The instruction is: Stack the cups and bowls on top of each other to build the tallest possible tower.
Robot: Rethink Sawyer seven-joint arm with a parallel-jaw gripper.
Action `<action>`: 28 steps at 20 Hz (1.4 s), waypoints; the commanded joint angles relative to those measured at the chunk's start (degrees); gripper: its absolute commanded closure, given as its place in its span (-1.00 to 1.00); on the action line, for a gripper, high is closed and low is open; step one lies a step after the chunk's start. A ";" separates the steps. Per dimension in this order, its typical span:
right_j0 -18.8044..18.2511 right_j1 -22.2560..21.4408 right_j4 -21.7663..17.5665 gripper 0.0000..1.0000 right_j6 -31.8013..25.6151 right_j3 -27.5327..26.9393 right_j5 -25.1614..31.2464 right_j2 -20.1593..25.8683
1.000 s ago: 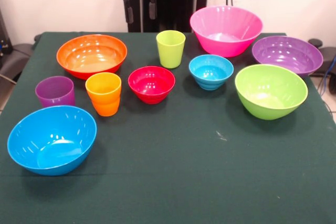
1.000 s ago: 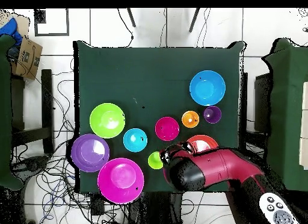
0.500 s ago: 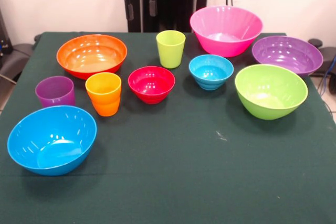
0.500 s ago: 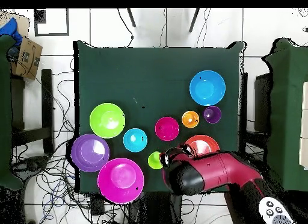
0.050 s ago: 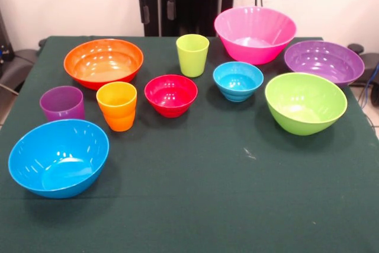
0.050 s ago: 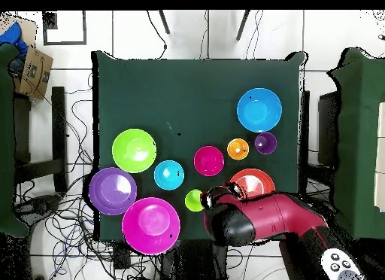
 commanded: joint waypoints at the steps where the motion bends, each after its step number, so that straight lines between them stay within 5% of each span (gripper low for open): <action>1: 5.13 5.50 -7.54 -1.00 7.71 1.15 -6.19 -6.44; 6: 10.21 8.17 -8.19 -1.00 12.80 -0.26 -11.37 -14.59; 12: 11.94 7.14 -4.52 -1.00 13.25 1.12 -11.86 -18.07; 28: 10.88 8.32 -2.82 -1.00 11.19 1.31 -12.57 -17.22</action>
